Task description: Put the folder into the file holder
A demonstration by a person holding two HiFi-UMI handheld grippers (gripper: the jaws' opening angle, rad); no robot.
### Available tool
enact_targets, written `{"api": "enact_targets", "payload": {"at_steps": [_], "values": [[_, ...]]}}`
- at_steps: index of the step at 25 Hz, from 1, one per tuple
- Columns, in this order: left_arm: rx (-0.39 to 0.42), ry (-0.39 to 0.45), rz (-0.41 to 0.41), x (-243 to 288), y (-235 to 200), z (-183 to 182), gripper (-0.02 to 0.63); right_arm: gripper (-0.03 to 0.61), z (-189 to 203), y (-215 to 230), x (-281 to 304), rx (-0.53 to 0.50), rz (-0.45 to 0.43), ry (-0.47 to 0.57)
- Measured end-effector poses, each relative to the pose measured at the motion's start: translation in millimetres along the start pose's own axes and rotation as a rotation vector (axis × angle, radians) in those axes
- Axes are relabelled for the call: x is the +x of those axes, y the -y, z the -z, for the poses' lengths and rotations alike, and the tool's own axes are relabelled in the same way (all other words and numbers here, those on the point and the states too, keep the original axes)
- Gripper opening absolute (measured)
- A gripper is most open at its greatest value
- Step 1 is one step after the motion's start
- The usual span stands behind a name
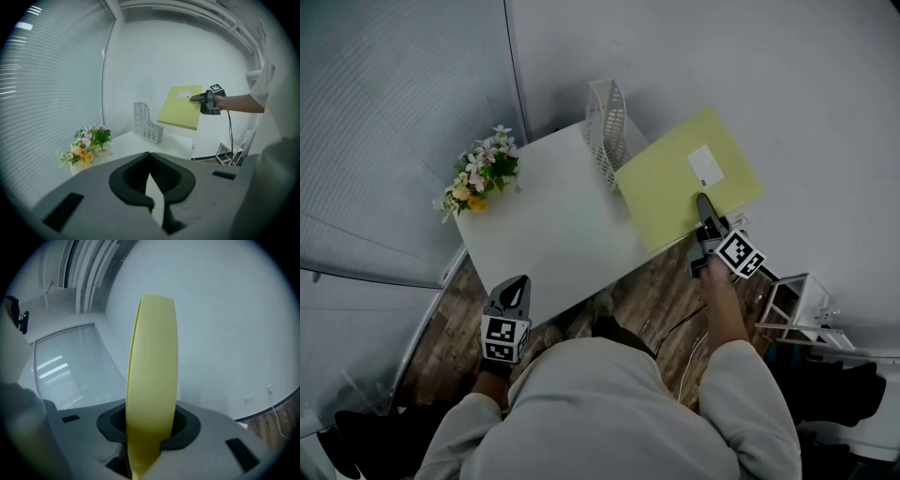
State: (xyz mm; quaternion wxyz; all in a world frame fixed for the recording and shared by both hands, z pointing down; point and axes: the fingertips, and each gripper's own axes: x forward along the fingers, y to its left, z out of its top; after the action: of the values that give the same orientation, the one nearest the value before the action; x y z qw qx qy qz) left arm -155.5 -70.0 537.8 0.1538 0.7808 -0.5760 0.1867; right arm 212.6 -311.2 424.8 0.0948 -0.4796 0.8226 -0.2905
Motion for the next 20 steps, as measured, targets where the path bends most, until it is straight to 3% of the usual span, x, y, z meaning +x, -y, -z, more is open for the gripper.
{"api": "enact_targets", "payload": {"at_steps": [7,20], "values": [[-0.047,-0.027,-0.056,0.7,-7.9,8.0,0.008,0.143,-21.9,-10.1,58.2,-0.117,-0.014,-0.019],[-0.113,-0.061,-0.131,4.6,-21.0,19.1,0.008,0.143,-27.5,-22.1,137.2,-0.25,-0.029,-0.061]]}}
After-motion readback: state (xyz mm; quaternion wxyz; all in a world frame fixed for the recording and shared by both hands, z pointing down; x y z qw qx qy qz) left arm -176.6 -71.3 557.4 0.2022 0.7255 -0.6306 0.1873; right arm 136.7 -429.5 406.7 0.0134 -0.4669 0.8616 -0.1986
